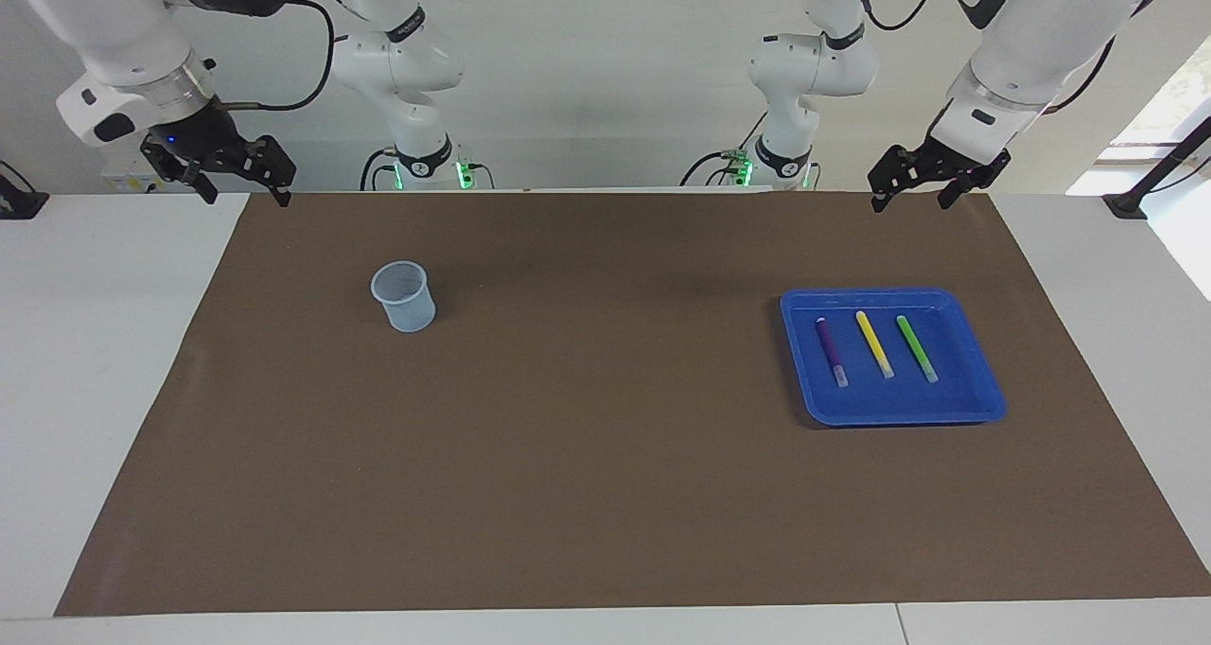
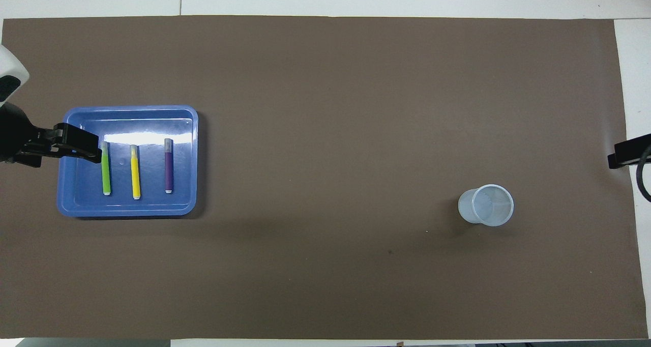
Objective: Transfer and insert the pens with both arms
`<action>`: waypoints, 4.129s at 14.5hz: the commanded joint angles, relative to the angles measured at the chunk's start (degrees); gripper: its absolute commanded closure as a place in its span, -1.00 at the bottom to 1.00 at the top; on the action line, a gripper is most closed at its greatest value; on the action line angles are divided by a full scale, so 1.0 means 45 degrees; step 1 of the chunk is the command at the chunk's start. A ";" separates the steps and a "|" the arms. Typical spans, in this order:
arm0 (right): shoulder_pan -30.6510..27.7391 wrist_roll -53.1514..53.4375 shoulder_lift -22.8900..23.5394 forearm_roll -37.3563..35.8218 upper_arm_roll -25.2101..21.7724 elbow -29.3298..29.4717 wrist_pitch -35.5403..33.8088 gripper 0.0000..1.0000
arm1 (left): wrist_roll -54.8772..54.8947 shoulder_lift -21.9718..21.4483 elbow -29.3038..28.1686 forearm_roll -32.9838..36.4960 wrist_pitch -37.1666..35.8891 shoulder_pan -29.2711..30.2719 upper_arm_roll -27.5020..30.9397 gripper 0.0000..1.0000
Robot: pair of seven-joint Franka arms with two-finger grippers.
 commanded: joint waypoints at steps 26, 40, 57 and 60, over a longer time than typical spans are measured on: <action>-0.0115 -0.0324 -0.0099 0.0251 0.0036 -0.0118 0.0100 -1.00 | -0.0015 -0.0296 -0.0523 0.0118 0.0083 0.0053 0.0190 -1.00; -0.0115 -0.0324 -0.0099 0.0251 0.0036 -0.0118 0.0100 -1.00 | 0.2602 0.1983 -0.5468 0.0157 0.8165 0.3101 0.0171 -1.00; -0.0115 -0.0324 -0.0099 0.0251 0.0036 -0.0118 0.0100 -1.00 | 0.2778 0.3881 -0.6092 0.0157 1.0220 0.3394 0.0132 -0.75; -0.0115 -0.0324 -0.0099 0.0251 0.0036 -0.0118 0.0100 -1.00 | 0.2778 0.3881 -0.6093 0.0157 1.0201 0.3394 0.0132 -0.39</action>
